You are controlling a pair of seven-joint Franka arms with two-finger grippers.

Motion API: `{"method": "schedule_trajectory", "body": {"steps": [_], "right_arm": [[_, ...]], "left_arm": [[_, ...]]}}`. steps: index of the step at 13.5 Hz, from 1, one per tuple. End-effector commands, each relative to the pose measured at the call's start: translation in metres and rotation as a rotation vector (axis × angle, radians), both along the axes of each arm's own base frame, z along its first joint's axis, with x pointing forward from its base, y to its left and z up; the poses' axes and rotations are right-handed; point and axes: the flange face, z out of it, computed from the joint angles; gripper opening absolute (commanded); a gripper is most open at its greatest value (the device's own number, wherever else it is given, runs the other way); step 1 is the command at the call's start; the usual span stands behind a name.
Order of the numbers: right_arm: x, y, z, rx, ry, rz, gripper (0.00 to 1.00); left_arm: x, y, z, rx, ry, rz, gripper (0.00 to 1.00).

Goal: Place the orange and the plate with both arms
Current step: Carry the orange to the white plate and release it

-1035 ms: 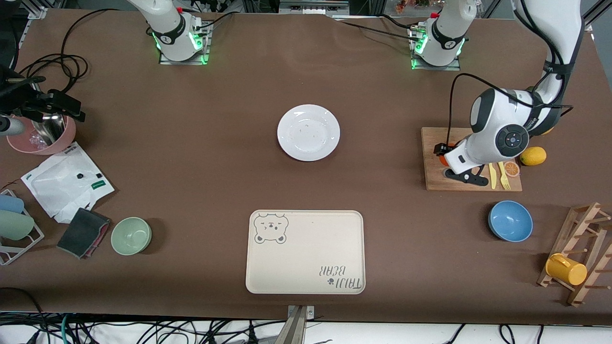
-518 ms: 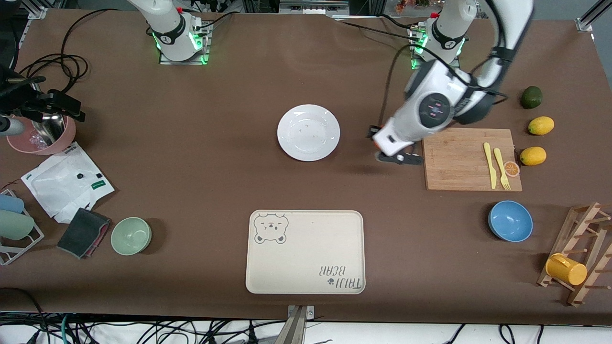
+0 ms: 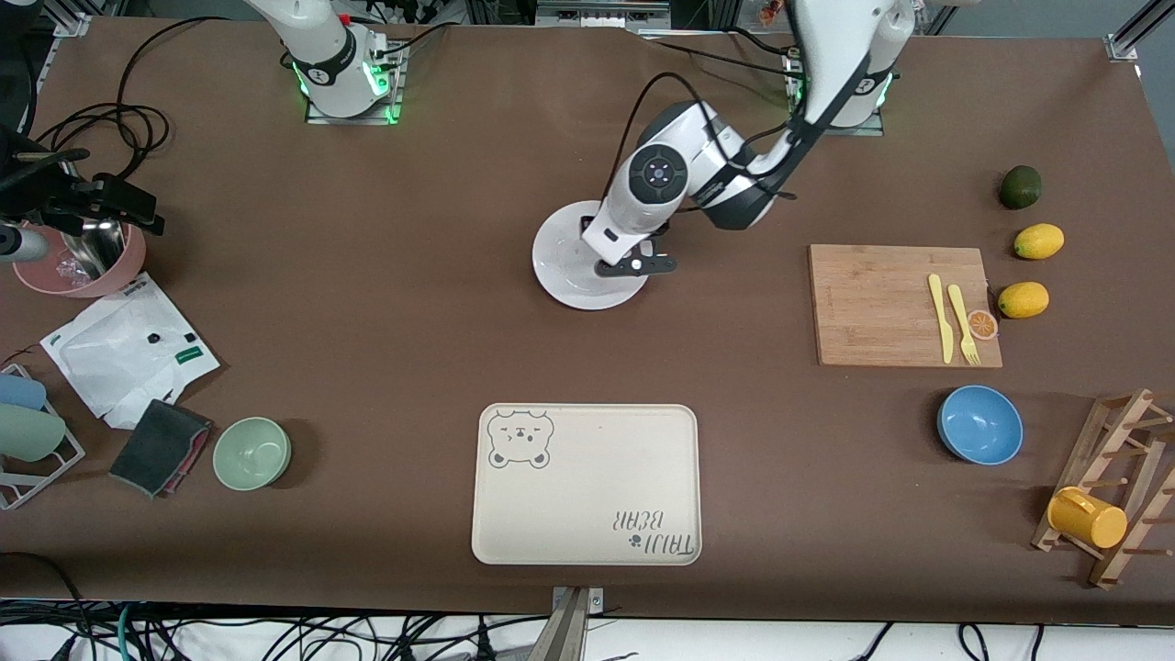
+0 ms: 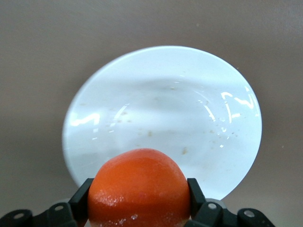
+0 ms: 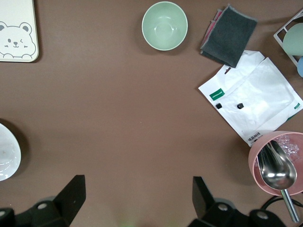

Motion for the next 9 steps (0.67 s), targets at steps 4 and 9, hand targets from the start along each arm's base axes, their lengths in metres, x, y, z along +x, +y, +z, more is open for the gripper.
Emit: {"method": "schedule_trajectory", "body": {"steps": [4,9], "right_arm": [[-0.002,0.003,-0.002,-0.001,0.006,0.014,1.0],[-0.004,0.007,0.003,0.018,-0.003,0.018,1.0]], "left_arm": [[-0.009,-0.03,-0.05,-0.05,-0.005,0.078,0.63],[0.004,-0.018,-0.029,-0.031,-0.006,0.09,1.0]]}}
